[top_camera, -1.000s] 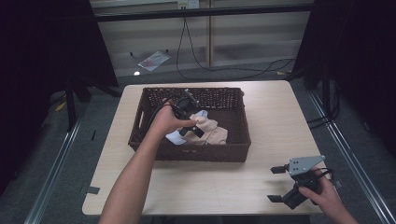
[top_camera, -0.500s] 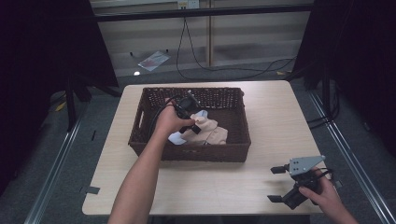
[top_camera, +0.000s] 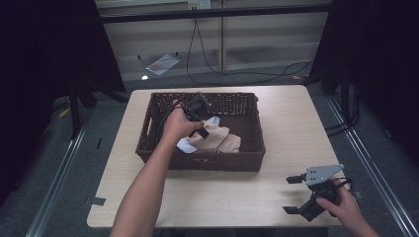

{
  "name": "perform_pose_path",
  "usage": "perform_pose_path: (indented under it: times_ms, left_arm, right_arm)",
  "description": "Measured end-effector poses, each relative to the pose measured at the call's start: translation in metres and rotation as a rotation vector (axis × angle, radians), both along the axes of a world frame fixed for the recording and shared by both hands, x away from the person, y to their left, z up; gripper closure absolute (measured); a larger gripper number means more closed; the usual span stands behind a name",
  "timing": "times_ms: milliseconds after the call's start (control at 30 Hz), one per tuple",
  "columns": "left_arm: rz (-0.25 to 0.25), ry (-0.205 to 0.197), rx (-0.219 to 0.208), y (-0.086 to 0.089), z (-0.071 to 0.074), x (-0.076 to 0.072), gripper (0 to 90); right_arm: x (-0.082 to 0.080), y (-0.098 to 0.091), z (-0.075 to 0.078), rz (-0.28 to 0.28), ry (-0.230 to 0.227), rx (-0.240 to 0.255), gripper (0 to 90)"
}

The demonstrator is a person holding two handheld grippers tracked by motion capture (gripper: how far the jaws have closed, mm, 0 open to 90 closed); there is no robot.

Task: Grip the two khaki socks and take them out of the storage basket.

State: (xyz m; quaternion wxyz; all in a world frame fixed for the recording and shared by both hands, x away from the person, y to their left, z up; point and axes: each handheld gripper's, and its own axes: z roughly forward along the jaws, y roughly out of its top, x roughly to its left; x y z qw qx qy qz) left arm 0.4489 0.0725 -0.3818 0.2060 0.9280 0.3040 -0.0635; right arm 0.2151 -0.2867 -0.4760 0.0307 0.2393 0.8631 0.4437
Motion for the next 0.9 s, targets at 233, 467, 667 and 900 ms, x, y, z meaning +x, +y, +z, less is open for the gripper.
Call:
perform_pose_path:
  times_ms: [233, 467, 667, 900]
  left_arm:
    - [-0.010, 0.037, -0.009, 0.002, 0.021, -0.005, 89.5]
    - [-0.013, 0.045, -0.026, 0.004, 0.048, -0.009, 89.5]
    - [-0.018, 0.061, -0.040, 0.007, 0.063, -0.013, 89.5]
    - [-0.038, 0.073, -0.015, 0.010, 0.079, -0.019, 89.5]
  right_arm:
    - [0.000, 0.000, 0.000, 0.001, 0.005, 0.004, 1.5]
    - [0.000, 0.000, 0.000, 0.001, -0.001, 0.004, 1.5]
    - [0.000, 0.000, 0.000, 0.000, 0.000, 0.004, 1.5]
    - [0.000, 0.000, 0.000, -0.001, 0.006, 0.004, 1.5]
